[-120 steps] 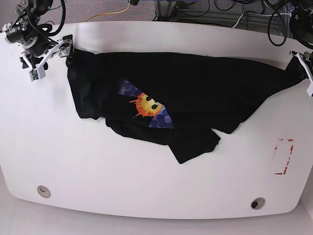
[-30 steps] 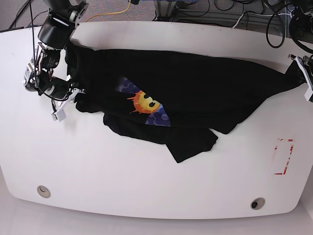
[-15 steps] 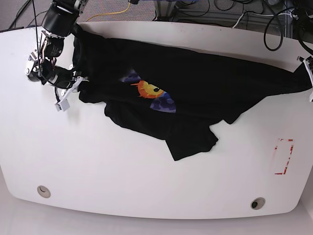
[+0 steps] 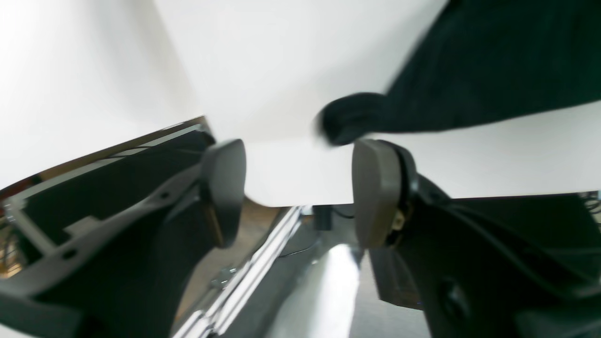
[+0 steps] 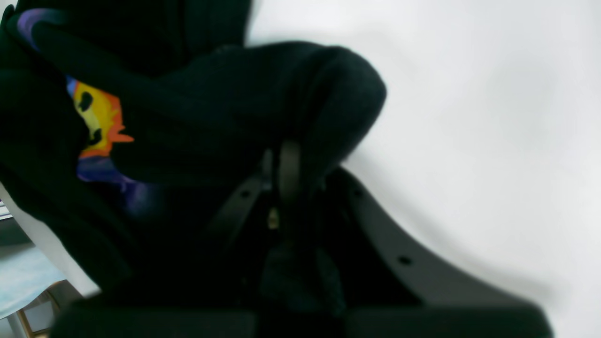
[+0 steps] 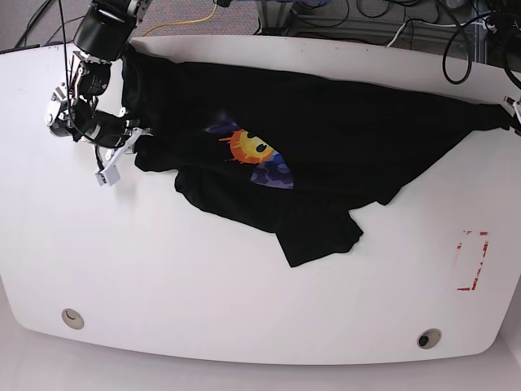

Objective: Layout the t-shirt on the table in an organized manner, then fold the t-shirt properly
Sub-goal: 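Release the shirt with the right gripper and smooth its edge, then reach the left gripper to the shirt's hanging hem and grasp it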

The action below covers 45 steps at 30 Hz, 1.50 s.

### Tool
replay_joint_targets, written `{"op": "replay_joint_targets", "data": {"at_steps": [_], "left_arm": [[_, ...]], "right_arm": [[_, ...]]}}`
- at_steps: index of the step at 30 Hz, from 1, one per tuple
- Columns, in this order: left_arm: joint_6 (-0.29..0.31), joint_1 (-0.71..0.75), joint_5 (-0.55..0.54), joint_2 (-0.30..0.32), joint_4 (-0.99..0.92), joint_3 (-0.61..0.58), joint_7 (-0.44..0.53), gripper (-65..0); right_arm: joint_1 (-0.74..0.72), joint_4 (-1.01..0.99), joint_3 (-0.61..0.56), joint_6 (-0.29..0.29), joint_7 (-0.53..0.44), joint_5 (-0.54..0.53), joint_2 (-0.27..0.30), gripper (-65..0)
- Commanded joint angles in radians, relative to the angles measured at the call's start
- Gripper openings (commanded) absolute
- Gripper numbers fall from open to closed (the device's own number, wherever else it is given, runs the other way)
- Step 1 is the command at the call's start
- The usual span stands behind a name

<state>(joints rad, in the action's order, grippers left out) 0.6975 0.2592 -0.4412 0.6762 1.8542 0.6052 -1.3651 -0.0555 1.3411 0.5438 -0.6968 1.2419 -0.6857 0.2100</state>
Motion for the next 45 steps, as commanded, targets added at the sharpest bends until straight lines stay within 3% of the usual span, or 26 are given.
{"op": "replay_joint_targets", "data": {"at_steps": [1,6,11,20,22,25,30,36,45], "left_arm": [[0.001,-0.034,0.006,0.033,0.015,0.012,0.003,-30.6],[0.001,-0.084,0.005,0.080,0.015,0.014,-0.009,-30.6],[0.001,-0.173,0.005,0.066,0.012,0.011,-0.010,-30.6],[0.001,-0.374,0.017,-0.203,0.011,-0.138,-0.010,-30.6],[0.001,-0.420,0.031,-0.306,-0.003,-0.169,-0.010,-30.6],[0.001,-0.464,0.069,-0.411,-0.032,-0.186,-0.010,-30.6],[0.001,-0.544,0.158,-0.528,-0.135,-0.216,-0.009,-30.6],[0.001,-0.601,0.253,-0.583,-0.247,-0.230,0.010,-30.6],[-0.008,-0.654,0.259,-0.602,-0.420,-0.230,0.103,-30.6]], "right_arm": [[-0.019,0.019,0.003,-0.001,-0.006,-0.015,0.010,-65.0],[-0.019,0.019,0.003,-0.001,-0.006,-0.015,0.010,-65.0],[-0.022,0.019,0.003,-0.001,-0.006,-0.015,0.010,-65.0],[-0.025,0.019,0.002,-0.001,-0.006,-0.015,0.010,-65.0],[-0.025,0.019,0.002,-0.001,-0.006,-0.015,0.010,-65.0],[-0.028,0.019,0.002,-0.001,-0.006,-0.015,0.009,-65.0],[-0.034,0.019,0.002,-0.001,-0.006,-0.015,0.009,-65.0],[-0.034,0.021,0.002,-0.001,-0.006,-0.015,0.009,-65.0],[-0.034,0.021,0.003,-0.001,-0.006,-0.015,0.009,-65.0]]}}
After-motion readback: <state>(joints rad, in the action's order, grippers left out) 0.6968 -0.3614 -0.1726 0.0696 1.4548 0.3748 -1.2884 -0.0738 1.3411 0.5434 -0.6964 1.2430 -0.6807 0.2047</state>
